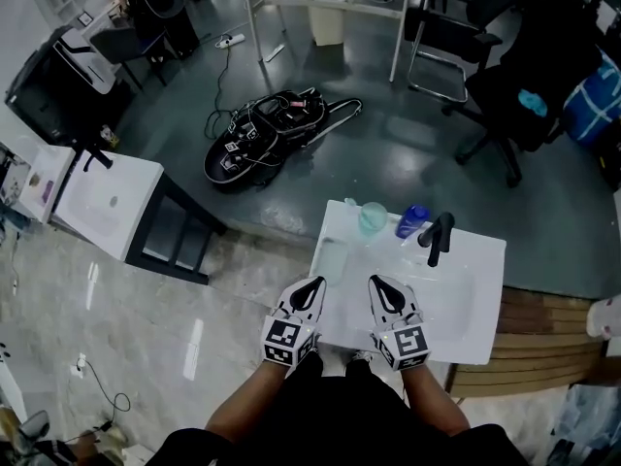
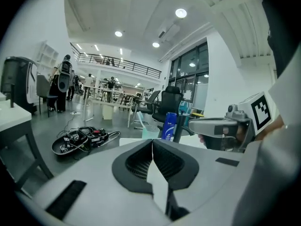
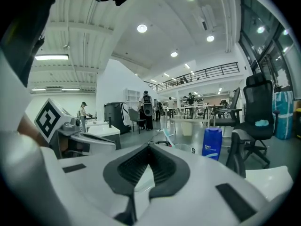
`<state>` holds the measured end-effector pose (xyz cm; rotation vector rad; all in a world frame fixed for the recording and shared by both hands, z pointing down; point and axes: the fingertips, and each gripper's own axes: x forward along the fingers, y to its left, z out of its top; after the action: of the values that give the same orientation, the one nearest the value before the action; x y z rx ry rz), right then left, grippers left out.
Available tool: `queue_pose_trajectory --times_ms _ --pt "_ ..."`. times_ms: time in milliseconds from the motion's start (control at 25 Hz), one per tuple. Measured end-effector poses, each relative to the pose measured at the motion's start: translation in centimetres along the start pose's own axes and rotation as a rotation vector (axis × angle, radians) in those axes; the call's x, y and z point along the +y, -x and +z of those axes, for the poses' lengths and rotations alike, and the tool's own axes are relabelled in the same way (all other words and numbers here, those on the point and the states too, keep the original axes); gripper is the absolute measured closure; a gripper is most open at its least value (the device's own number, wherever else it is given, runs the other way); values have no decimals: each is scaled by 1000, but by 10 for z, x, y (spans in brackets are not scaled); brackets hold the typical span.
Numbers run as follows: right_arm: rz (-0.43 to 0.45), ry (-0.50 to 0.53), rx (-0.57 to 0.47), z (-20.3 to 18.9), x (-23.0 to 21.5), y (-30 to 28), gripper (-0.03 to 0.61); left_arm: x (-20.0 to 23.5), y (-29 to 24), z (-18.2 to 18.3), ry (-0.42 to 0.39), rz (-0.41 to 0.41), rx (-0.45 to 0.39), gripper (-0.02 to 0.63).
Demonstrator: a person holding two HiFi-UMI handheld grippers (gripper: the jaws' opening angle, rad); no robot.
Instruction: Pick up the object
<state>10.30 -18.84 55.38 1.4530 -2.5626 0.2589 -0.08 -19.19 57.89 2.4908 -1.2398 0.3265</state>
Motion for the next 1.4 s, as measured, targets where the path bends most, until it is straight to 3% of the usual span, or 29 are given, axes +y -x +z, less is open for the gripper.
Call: queue_pose_trajectory --times_ms 120,200,360,600,800,1040,1280,1400 --pt "25 -9 -4 0 0 -3 560 5 0 -6 4 42 -6 584" --pt "36 -18 1 -3 -1 -4 560 8 -4 -13 8 75 14 462" --pt "62 -20 18 -14 0 -7 560 12 -12 -33 23 127 59 283" --pt "89 -23 47 -25 2 -7 560 13 -29 -56 0 145 108 151" --pt "94 -42 62 -35 -3 -8 560 21 -46 -85 12 185 195 112" --pt "87 -83 83 -54 -13 -9 560 25 -60 -109 43 234 260 109" --pt "113 -101 94 -61 -13 -12 560 35 -72 -114 25 253 292 112" --pt "85 -128 104 -65 -28 -13 560 38 -77 -117 -1 262 320 112"
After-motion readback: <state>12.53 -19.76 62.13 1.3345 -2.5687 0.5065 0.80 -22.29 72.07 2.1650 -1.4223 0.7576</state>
